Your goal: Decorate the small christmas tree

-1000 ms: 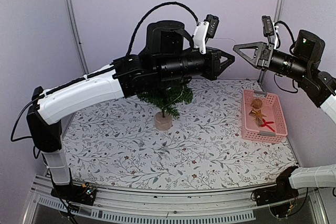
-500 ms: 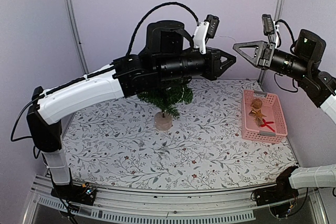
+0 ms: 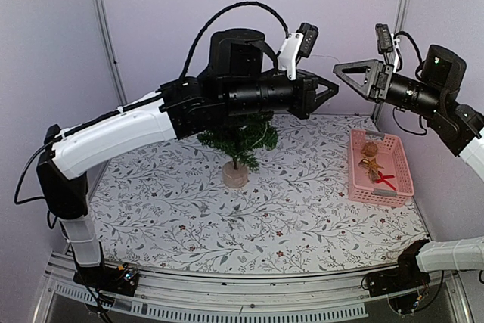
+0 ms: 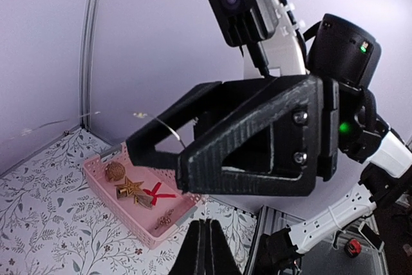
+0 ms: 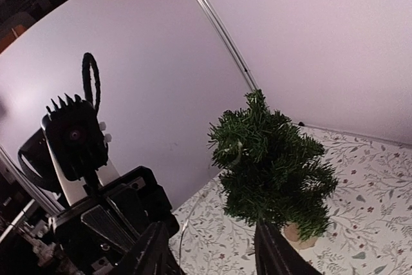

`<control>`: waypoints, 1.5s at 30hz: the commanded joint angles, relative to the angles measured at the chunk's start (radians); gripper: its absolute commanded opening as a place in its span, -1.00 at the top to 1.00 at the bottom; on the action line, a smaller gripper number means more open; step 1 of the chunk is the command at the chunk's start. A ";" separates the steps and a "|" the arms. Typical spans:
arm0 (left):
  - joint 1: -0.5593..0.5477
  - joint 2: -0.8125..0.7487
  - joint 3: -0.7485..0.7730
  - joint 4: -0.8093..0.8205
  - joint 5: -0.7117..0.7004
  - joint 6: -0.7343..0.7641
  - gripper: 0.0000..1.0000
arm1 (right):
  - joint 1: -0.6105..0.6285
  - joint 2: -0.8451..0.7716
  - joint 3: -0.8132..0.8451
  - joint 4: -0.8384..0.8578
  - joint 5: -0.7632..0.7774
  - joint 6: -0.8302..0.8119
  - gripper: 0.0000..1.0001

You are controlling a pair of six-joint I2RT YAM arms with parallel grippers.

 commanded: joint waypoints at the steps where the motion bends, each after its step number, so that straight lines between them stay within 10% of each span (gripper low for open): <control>1: 0.017 -0.066 0.041 -0.130 0.105 0.059 1.00 | -0.016 -0.059 -0.018 -0.013 0.039 -0.084 -0.28; 5: 0.017 -0.121 0.026 -0.163 0.216 0.032 1.00 | -0.038 -0.087 -0.038 -0.035 0.035 -0.182 -0.80; 11: 0.019 -0.180 0.020 -0.185 0.356 -0.031 1.00 | -0.046 -0.129 -0.149 -0.033 -0.008 -0.324 -0.85; 21: 0.012 -0.188 0.044 -0.186 0.406 -0.068 1.00 | 0.034 -0.093 -0.373 0.373 -0.239 -0.226 -0.68; 36: 0.010 -0.148 0.073 -0.179 0.415 -0.059 1.00 | 0.266 0.166 -0.255 0.442 -0.299 -0.285 -0.64; 45: 0.011 -0.142 0.070 -0.162 0.413 -0.046 1.00 | 0.296 0.264 -0.212 0.523 -0.337 -0.223 -0.25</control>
